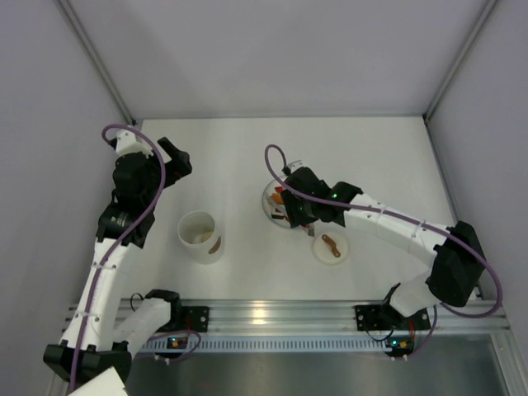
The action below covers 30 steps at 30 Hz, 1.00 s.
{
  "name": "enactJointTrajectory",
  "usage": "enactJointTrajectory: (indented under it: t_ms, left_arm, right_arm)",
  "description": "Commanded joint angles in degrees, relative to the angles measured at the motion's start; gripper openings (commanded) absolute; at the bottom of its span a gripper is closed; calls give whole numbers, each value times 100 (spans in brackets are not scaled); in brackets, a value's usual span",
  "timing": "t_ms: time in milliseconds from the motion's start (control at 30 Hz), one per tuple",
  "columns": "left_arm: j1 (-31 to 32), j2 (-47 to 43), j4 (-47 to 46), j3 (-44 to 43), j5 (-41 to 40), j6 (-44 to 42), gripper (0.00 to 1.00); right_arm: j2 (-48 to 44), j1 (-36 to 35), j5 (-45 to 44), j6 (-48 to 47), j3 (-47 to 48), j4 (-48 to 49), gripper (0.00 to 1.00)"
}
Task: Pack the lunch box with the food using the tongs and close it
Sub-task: Pick up the fake food from the plate.
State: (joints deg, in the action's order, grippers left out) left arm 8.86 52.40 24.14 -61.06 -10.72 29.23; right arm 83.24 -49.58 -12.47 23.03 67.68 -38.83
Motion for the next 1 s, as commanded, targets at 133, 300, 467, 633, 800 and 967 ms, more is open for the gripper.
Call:
enactJointTrajectory:
  t_ms: [133, 300, 467, 633, 800, 967]
  left_arm:
    - [-51, -46, -111, 41, 35, -41, 99]
    - [-51, -46, -111, 50, 26, -40, 99]
    - [-51, -46, -111, 41, 35, -32, 99]
    - [-51, -46, -111, 41, 52, -32, 99]
    - [-51, -19, -111, 41, 79, -32, 99]
    - [-51, -19, -111, 50, 70, -23, 99]
  right_arm:
    - [385, 80, -142, -211, 693, 244, 45]
    - [517, 80, -282, -316, 913, 51, 41]
    - [579, 80, -405, -439, 1115, -212, 39]
    - [430, 80, -432, -527, 1037, -362, 39]
    - [438, 80, -388, -676, 1002, -476, 43]
    - [403, 80, -300, -738, 905, -468, 45]
